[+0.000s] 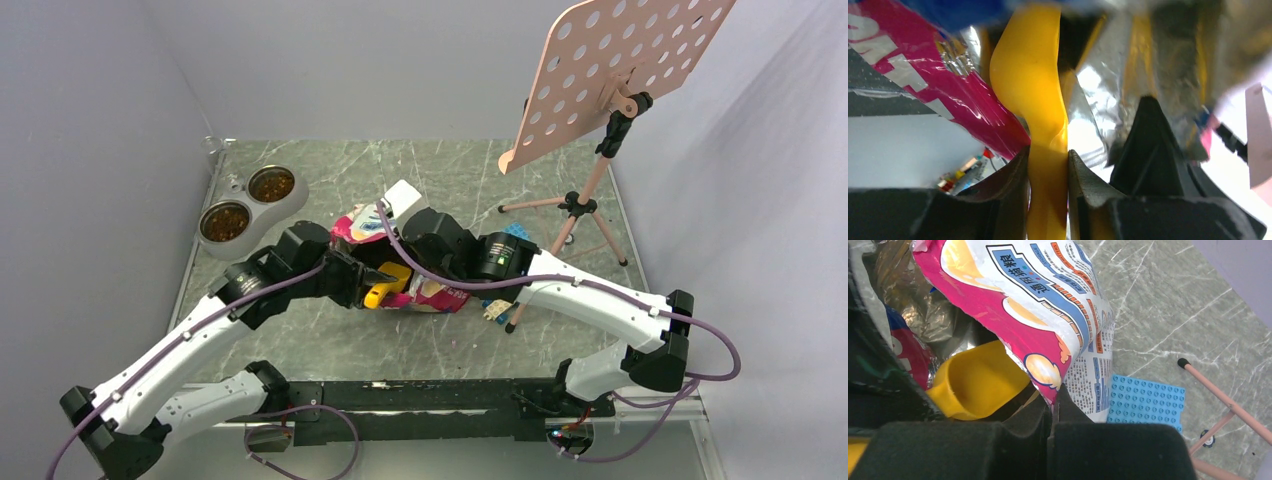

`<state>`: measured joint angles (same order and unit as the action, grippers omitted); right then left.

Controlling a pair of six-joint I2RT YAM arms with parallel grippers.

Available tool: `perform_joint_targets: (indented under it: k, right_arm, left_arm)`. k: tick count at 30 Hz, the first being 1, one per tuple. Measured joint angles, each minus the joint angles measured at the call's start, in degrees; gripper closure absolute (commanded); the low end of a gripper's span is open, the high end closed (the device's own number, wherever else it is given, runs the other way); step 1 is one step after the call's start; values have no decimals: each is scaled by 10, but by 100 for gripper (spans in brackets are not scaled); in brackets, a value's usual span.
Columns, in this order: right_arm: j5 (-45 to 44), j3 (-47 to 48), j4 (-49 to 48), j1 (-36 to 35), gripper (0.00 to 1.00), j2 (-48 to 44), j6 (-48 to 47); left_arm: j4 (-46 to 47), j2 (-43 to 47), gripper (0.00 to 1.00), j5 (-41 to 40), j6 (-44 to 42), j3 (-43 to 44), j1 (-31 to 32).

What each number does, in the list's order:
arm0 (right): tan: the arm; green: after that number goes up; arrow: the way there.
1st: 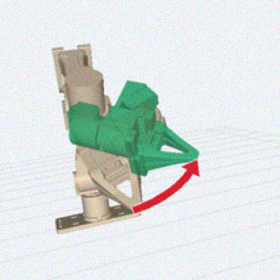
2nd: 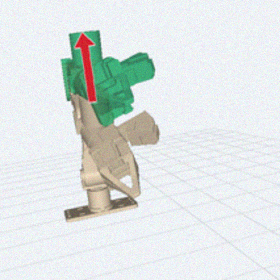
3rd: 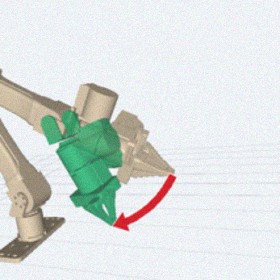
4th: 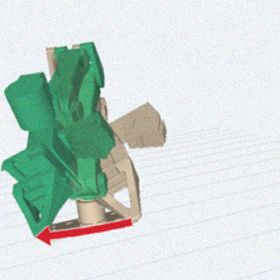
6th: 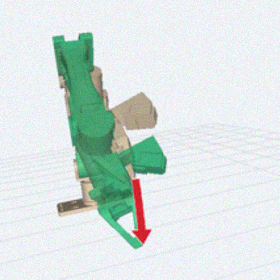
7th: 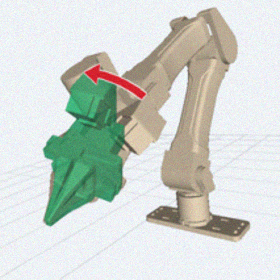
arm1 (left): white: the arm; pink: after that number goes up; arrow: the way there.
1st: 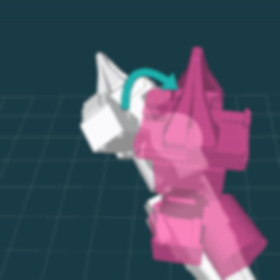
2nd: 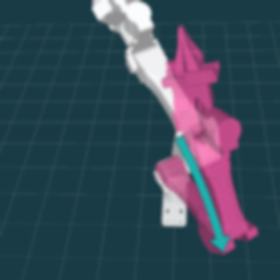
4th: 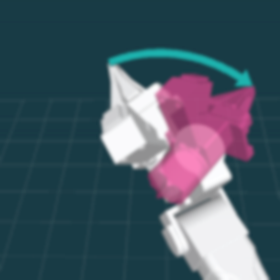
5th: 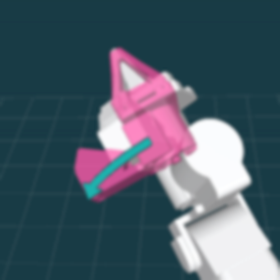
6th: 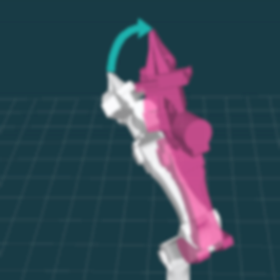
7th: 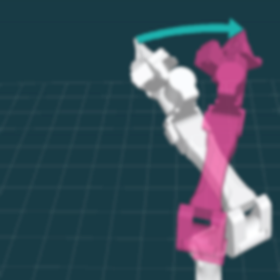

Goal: Serve the pet food

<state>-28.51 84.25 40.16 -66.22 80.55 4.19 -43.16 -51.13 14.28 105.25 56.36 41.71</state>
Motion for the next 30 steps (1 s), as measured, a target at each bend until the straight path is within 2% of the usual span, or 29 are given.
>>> perform_joint_targets:
  k: [5, 12, 18, 22, 25, 30]
  right_arm:
    - [-10, 0, 0, -4, 100, 0, -1]
    - [-18, -9, -8, -4, 100, -1, 19]
    - [-20, -34, -28, -3, 100, -9, 33]
    - [-19, -44, -36, -2, 100, -9, 40]
    - [-11, -52, -40, -3, 100, -9, 46]
    - [8, -56, -45, 4, 100, -9, 54]
  left_arm:
    - [-8, -42, 100, 7, 70, -1, 0]
    - [53, -122, 100, -11, 76, -47, -21]
    - [141, -218, 100, 3, -31, -55, -64]
    - [214, -248, 100, 70, -126, -79, -99]
    - [332, -246, 100, 117, -180, -130, -120]
    - [597, -221, 100, 169, -183, -251, -146]
